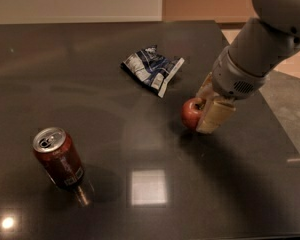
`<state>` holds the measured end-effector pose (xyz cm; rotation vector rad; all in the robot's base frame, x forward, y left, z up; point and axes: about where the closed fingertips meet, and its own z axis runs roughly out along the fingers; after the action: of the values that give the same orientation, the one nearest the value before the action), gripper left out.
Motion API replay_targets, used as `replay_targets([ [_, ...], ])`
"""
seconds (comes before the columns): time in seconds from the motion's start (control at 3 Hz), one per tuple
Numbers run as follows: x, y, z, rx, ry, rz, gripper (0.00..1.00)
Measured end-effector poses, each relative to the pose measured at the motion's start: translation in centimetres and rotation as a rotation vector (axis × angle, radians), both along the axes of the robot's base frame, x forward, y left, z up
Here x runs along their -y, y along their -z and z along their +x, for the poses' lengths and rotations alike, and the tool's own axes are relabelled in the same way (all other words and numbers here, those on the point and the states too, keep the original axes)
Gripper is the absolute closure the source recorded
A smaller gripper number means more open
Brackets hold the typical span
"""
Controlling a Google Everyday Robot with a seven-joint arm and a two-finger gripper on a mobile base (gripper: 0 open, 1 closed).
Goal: Move apple near blue chip bag
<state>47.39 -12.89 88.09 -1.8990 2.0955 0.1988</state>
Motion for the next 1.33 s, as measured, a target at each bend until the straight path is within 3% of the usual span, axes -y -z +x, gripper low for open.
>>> replay_targets([
  [0.67,1.3,-0.6,8.9,0.045,0.171,0.062,1.0],
  [1.33,0.2,1.1,15.1,0.022,0.247,0.073,1.0],
])
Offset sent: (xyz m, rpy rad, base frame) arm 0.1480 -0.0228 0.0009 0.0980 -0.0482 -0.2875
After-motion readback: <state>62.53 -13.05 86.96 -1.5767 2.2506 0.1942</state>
